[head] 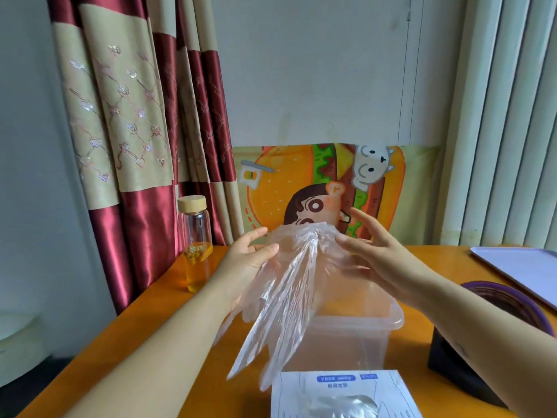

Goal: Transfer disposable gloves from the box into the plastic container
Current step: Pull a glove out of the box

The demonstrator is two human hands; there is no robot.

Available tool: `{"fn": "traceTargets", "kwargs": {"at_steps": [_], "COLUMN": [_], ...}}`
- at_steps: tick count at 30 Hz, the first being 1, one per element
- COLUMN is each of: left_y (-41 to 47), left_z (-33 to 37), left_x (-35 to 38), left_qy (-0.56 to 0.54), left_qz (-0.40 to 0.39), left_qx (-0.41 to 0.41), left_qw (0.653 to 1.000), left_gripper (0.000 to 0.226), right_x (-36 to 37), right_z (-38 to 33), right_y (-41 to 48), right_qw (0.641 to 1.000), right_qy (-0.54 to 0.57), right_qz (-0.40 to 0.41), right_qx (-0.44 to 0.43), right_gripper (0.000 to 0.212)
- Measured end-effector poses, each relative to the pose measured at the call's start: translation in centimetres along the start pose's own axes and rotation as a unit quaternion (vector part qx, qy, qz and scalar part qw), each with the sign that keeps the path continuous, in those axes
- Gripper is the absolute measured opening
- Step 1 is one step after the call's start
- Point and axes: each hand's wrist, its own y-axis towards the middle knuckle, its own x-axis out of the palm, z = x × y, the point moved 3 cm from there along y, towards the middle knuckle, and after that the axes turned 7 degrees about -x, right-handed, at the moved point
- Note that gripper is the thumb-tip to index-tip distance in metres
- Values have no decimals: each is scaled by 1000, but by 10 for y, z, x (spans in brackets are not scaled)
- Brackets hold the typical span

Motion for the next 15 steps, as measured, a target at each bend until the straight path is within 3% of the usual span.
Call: {"fn": "traceTargets", "kwargs": {"at_steps": [6, 11, 15], "left_y": [26, 56, 80], "left_z": [-6, -11, -19], "left_x": [13, 13, -2], "left_qy": [60, 246, 370], "left_qz": [-25, -108, -106], "left_qx": [3, -16, -36], "left_qw": [998, 963, 922], "left_gripper": [51, 56, 55], "right_x": [-2, -23, -37], "right_z": [5, 27, 48], "right_y": [18, 31, 29], "right_qw": [983, 944, 894], "right_qy": [-168, -324, -435], "right_qz": [-51, -58, -95], "right_qx": [-45, 7, 52], "right_gripper": [37, 52, 60]}}
